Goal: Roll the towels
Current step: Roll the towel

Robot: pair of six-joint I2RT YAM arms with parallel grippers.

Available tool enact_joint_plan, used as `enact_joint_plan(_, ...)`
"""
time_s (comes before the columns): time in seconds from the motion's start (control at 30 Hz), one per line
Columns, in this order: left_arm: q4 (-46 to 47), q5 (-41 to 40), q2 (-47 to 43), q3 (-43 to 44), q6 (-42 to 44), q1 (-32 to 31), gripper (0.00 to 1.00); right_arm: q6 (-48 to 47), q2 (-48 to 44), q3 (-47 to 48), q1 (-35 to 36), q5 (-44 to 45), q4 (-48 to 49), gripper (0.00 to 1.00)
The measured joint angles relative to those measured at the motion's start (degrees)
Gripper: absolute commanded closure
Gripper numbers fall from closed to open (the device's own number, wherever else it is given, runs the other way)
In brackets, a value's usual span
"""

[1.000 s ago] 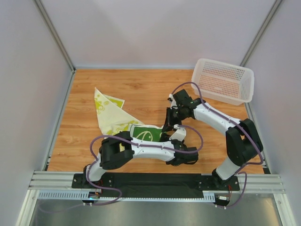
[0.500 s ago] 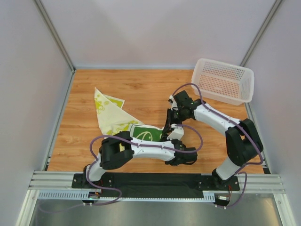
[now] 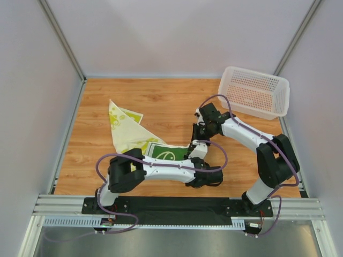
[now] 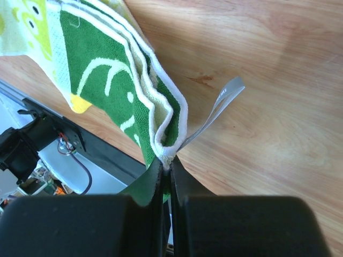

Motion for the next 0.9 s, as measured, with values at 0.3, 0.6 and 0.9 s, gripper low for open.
enact_joint_plan(0.3,10.3,7.8,-2.6,-2.7,8.3,0.2,0.91,-1.0,0.1,-0.5,0.0,5.2,-3.2,0.68)
enact_joint_plan(0.6,17.8,17.2,-8.3,-9.7,10.5,0.3,0.73,-2.9,0.2,0.8,-0.8,16.4,-5.4,0.46)
enact_joint_plan(0.9,26.9,27.6,-16.2,-20.2,7.1,4.3,0.71,-3.3,-4.0,4.6,-1.0,21.4,-8.1,0.48)
